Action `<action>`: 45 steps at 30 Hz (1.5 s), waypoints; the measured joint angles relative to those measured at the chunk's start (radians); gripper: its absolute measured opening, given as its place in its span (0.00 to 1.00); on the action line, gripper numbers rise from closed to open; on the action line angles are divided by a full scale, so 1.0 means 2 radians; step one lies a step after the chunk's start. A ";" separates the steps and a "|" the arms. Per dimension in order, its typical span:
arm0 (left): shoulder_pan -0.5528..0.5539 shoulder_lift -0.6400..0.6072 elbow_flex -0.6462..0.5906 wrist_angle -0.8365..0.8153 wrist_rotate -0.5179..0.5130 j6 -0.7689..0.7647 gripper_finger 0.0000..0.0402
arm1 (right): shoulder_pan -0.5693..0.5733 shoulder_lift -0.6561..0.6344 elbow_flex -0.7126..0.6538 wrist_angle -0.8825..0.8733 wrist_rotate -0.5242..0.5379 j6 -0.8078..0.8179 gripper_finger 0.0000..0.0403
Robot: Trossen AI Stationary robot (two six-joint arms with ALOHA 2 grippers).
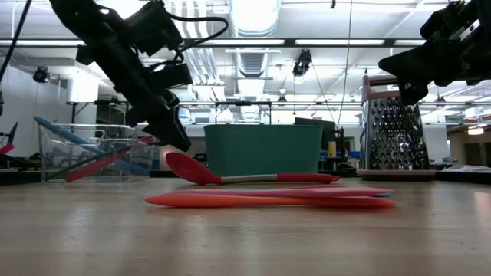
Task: Pick & Place Kitchen Items
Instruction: Put the light red slotted spoon into the top transparent bin
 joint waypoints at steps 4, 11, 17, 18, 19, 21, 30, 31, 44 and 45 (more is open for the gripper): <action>-0.015 0.014 0.011 -0.015 -0.008 0.006 0.46 | 0.000 0.000 0.000 0.000 0.000 0.000 0.02; -0.023 0.052 0.013 -0.041 -0.087 0.019 0.47 | 0.000 0.000 0.000 0.000 0.000 0.000 0.02; -0.023 0.078 0.015 -0.039 -0.107 0.032 0.47 | 0.000 0.000 0.000 0.000 0.000 0.000 0.02; -0.023 0.080 0.015 -0.039 -0.105 0.032 0.46 | 0.000 0.000 0.000 0.000 0.000 0.000 0.02; -0.023 0.081 0.015 -0.040 -0.101 0.032 0.46 | 0.000 0.000 0.000 0.000 0.000 0.000 0.02; -0.023 0.082 0.015 -0.040 -0.099 0.032 0.44 | 0.000 0.000 0.000 0.000 0.000 0.000 0.02; -0.027 0.076 0.015 -0.039 -0.084 0.024 0.26 | 0.000 0.000 0.000 0.000 0.000 0.000 0.02; -0.028 0.076 0.015 -0.040 -0.083 0.025 0.22 | 0.000 0.000 0.000 0.000 0.000 0.000 0.02; -0.071 0.071 0.020 -0.054 -0.056 0.033 0.06 | 0.000 0.000 0.000 0.000 0.000 0.000 0.02; -0.076 0.069 0.020 -0.056 -0.056 0.033 0.06 | 0.000 0.000 0.000 0.000 0.000 0.000 0.02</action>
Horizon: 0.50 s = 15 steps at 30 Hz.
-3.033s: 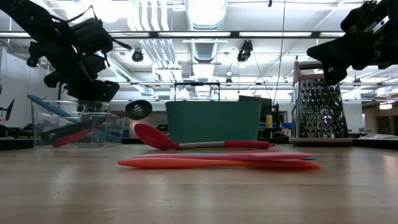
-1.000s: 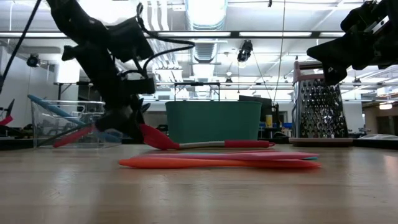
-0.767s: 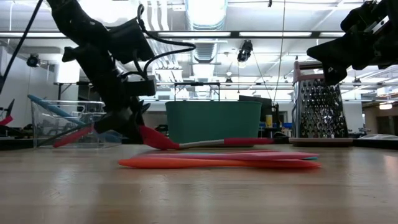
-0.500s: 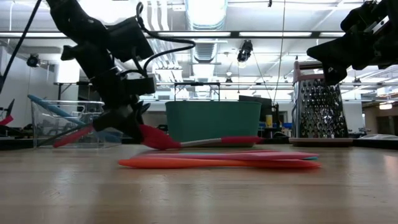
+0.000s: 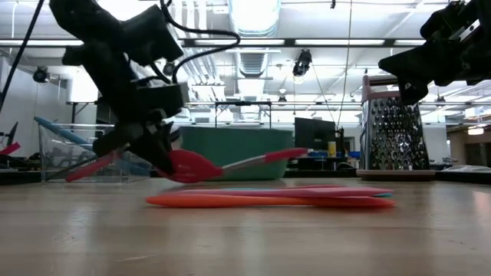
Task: Pick & Place Kitchen Items
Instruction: Put the light red slotted spoon into the top transparent bin
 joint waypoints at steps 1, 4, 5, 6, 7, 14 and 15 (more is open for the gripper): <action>-0.005 -0.002 0.000 -0.002 0.001 0.000 0.07 | 0.000 0.000 0.000 0.000 0.000 0.000 0.02; -0.024 -0.011 0.000 -0.010 0.002 0.000 0.06 | 0.000 0.000 0.000 0.000 0.000 0.000 0.02; -0.032 -0.015 0.000 -0.012 0.002 0.000 0.05 | 0.000 0.000 0.000 0.000 0.000 0.000 0.02; -0.039 -0.020 0.000 -0.015 0.001 -0.002 0.05 | 0.000 0.000 0.000 0.000 0.000 0.000 0.02; -0.046 -0.026 0.000 -0.017 -0.005 -0.007 0.05 | 0.000 0.000 0.000 0.000 0.000 0.000 0.02; -0.081 -0.088 0.000 -0.011 -0.160 -0.006 0.05 | 0.000 0.000 0.000 0.000 0.000 0.000 0.02; -0.081 -0.098 0.000 -0.012 -0.182 -0.005 0.05 | 0.000 0.000 0.000 0.000 0.000 0.000 0.02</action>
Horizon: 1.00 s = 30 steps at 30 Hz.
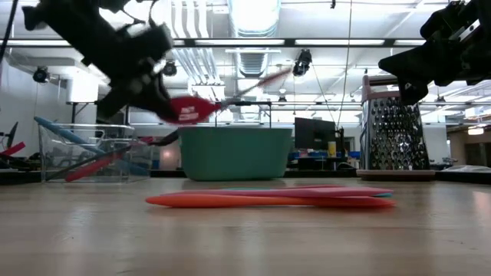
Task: Pick & Place Kitchen Items
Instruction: Put the light red slotted spoon into the top transparent bin
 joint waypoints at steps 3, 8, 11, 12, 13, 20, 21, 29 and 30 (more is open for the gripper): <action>0.010 -0.027 0.000 0.004 -0.059 0.015 0.05 | 0.000 0.000 0.000 0.000 0.000 0.000 0.02; 0.078 -0.047 0.007 0.042 -0.076 0.022 0.05 | 0.000 0.000 0.000 0.000 0.000 0.000 0.02; 0.133 -0.042 0.024 0.071 -0.045 0.022 0.05 | 0.000 0.000 0.000 0.000 0.000 0.000 0.02; 0.151 -0.037 0.031 0.077 -0.023 0.021 0.05 | 0.000 0.000 0.000 0.000 0.000 0.000 0.02; 0.168 -0.030 0.039 0.084 0.000 0.018 0.05 | 0.000 0.000 0.000 0.000 0.000 0.000 0.02; 0.225 0.044 0.089 0.109 0.072 -0.012 0.05 | 0.000 0.000 0.000 0.000 0.000 0.000 0.02; 0.228 0.058 0.095 0.109 0.072 -0.013 0.05 | 0.000 0.000 0.000 0.000 0.000 0.000 0.02; 0.235 0.145 0.108 0.108 0.059 -0.003 0.05 | 0.000 0.000 0.000 0.000 0.000 0.000 0.02; 0.235 0.149 0.108 0.107 0.061 -0.003 0.05 | 0.000 0.000 0.000 0.000 0.000 0.000 0.02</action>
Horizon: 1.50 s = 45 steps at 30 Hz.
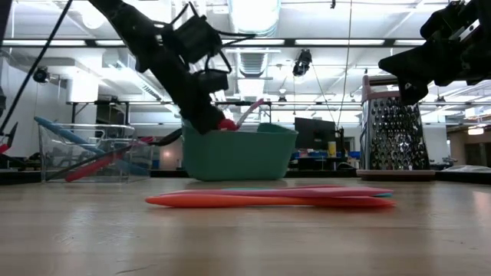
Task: Pick & Place Kitchen Items
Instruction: Put the light red slotted spoon into the top transparent bin
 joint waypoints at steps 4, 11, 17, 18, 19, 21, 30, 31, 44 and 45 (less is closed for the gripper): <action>0.000 0.001 0.002 -0.021 0.071 -0.001 0.05 | 0.000 0.000 0.000 0.000 0.000 0.000 0.02; -0.004 -0.029 0.015 -0.085 0.107 -0.013 0.05 | 0.000 0.000 0.000 0.000 0.000 0.000 0.02; -0.007 -0.076 0.016 -0.104 0.118 -0.021 0.05 | 0.000 0.000 0.000 0.000 0.000 0.000 0.02; -0.007 -0.084 0.016 -0.106 0.127 -0.021 0.05 | 0.000 0.000 0.000 0.000 0.000 0.000 0.02; -0.007 -0.094 0.016 -0.108 0.132 -0.020 0.05 | 0.000 0.000 0.000 0.000 0.000 0.000 0.02; -0.014 -0.114 0.016 -0.115 0.115 -0.021 0.05 | 0.000 0.000 0.000 0.000 0.000 0.000 0.02; -0.060 -0.254 0.016 -0.303 -0.014 -0.164 0.06 | 0.000 0.000 0.000 0.000 0.000 0.000 0.02; -0.062 -0.266 0.016 -0.340 -0.024 -0.192 0.06 | 0.000 0.000 0.000 0.000 0.000 0.000 0.02; -0.076 -0.313 -0.001 -0.609 -0.026 -0.464 0.07 | 0.000 0.000 0.000 -0.001 0.000 0.000 0.02; -0.076 -0.313 -0.005 -0.601 -0.020 -0.463 0.07 | 0.000 0.000 0.000 0.000 0.000 0.000 0.02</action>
